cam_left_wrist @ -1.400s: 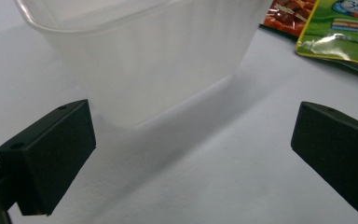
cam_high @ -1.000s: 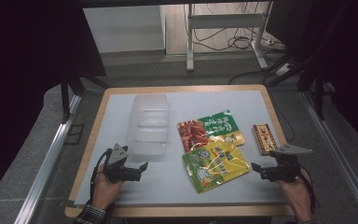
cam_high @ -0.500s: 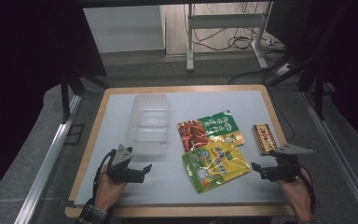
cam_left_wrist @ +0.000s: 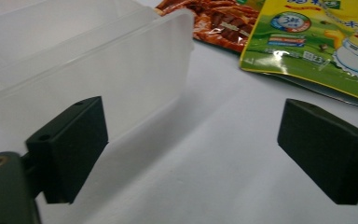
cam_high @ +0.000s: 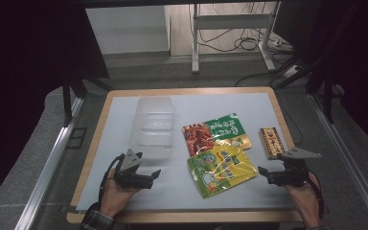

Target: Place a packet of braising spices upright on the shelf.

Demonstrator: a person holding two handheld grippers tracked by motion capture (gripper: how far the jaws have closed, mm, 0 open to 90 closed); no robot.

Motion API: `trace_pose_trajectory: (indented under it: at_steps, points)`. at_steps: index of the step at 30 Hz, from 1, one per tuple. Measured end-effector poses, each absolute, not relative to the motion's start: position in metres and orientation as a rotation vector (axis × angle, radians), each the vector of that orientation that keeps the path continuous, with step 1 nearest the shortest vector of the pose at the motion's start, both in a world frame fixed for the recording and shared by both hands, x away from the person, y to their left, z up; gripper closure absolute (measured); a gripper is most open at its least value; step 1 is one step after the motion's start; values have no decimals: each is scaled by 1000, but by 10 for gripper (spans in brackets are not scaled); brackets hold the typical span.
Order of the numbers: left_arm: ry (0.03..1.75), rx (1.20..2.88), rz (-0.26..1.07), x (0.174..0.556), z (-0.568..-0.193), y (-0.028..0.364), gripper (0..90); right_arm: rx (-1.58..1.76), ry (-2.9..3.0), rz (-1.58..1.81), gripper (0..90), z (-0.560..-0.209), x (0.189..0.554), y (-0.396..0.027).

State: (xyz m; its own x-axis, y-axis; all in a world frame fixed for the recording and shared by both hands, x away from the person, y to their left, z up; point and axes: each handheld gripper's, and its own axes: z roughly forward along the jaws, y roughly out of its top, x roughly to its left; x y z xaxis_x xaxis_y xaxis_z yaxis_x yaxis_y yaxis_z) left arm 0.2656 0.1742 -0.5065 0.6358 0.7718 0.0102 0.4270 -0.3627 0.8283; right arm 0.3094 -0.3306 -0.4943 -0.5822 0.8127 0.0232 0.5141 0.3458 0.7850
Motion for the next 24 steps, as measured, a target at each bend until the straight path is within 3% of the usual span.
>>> trace_pose_trajectory:
  at_steps: [24]
  points:
    - [779,2022,380,271,-503,137,507,1150,2248,1102,46,-495,310,-329]
